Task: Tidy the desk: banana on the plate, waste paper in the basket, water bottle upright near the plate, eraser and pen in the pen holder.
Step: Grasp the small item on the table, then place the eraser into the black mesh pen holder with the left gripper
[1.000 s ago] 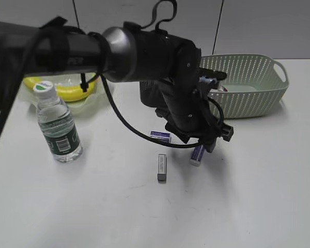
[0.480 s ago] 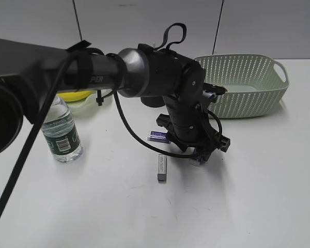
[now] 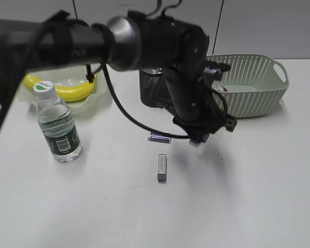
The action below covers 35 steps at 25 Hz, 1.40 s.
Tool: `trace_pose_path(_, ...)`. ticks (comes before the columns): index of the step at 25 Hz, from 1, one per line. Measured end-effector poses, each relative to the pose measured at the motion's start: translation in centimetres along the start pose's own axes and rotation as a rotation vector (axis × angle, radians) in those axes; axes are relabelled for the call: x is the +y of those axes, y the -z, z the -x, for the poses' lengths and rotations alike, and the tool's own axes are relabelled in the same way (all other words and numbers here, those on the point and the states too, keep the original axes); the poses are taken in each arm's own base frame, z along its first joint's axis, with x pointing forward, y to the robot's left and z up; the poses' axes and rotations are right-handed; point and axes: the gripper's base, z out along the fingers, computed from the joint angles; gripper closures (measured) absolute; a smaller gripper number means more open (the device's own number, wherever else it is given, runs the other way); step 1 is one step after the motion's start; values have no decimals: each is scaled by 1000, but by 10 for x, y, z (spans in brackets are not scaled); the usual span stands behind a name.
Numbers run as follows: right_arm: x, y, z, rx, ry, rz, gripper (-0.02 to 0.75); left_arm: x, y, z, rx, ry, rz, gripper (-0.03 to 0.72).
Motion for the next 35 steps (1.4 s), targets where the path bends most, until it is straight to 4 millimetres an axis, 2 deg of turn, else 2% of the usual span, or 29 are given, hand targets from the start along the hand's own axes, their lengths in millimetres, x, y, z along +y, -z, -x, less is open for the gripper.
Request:
trace_pose_path(3, 0, 0, 0, 0, 0, 0, 346, -5, 51, 9, -99, -13, -17, 522)
trace_pose_path(6, 0, 0, 0, 0, 0, 0, 346, 2, 104, 17, -230, -35, 6, 522)
trace_pose_path(8, 0, 0, 0, 0, 1, 0, 346, 16, 132, 24, -323, -28, 29, 522)
trace_pose_path(11, 0, 0, 0, 0, 1, 0, 346, 53, 149, 36, -421, 32, 64, 522)
trace_pose_path(13, 0, 0, 0, 0, 1, 0, 346, 83, 148, 42, -450, 98, 75, 522)
trace_pose_path(16, 0, 0, 0, 0, 1, 0, 346, 122, 135, 50, -477, 217, 46, 522)
trace_pose_path(19, 0, 0, 0, 0, 1, 0, 346, 144, 116, 57, -510, 321, -11, 522)
trace_pose_path(29, 0, 0, 0, 0, 1, 0, 346, 155, 55, 66, -543, 401, -59, 519)
trace_pose_path(31, 0, 0, 0, 0, 1, 0, 346, 156, 51, 67, -550, 403, -57, 474)
trace_pose_path(35, 0, 0, 0, 0, 1, 0, 346, 156, 51, 68, -571, 402, -58, 305)
